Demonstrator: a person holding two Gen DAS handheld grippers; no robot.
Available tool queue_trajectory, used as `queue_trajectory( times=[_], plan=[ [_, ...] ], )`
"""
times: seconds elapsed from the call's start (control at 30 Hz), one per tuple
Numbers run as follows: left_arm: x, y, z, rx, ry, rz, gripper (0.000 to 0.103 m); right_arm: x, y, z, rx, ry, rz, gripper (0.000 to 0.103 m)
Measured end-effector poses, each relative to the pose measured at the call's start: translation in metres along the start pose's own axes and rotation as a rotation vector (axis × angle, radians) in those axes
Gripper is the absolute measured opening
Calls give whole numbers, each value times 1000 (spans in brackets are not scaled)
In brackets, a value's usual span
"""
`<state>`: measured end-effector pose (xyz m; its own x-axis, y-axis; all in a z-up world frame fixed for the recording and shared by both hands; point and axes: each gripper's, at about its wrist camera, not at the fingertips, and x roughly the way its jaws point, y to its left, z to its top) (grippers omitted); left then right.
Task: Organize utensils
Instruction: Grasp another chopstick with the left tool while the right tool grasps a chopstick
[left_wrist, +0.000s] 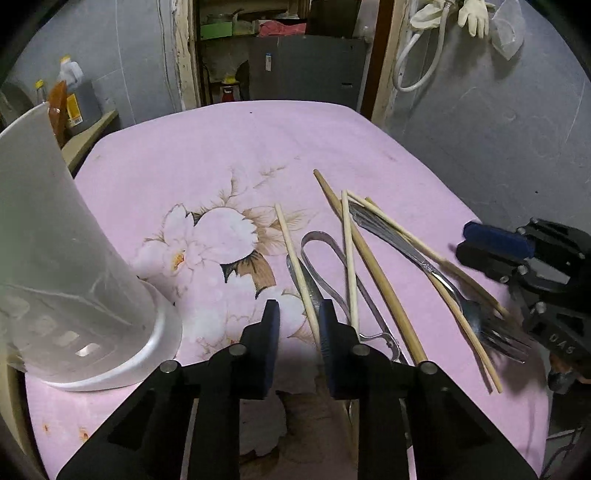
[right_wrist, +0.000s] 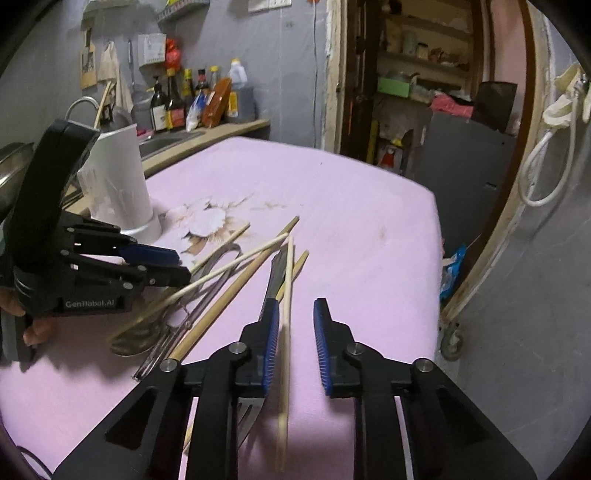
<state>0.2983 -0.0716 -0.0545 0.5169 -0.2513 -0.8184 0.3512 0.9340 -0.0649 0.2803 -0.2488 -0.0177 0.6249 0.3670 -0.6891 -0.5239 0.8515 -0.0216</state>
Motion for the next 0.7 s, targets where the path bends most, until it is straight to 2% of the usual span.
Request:
queue_trajectory(
  times=[0.17, 0.3, 0.4, 0.57, 0.7],
  plan=[
    [0, 4, 5, -3, 33, -14, 17, 12, 0, 2, -13, 60, 13, 14],
    [4, 10, 11, -22, 71, -26, 12, 22, -1, 5, -16, 103, -2, 13],
    [4, 14, 13, -28, 84, -38, 12, 27, 1, 10, -25, 117, -26, 11],
    [8, 6, 19, 8, 111, -16, 12, 38, 1, 19, -12, 157, -23, 11],
    [12, 8, 24, -2, 131, -16, 12, 48, -2, 27, 2, 204, -20, 11]
  ],
)
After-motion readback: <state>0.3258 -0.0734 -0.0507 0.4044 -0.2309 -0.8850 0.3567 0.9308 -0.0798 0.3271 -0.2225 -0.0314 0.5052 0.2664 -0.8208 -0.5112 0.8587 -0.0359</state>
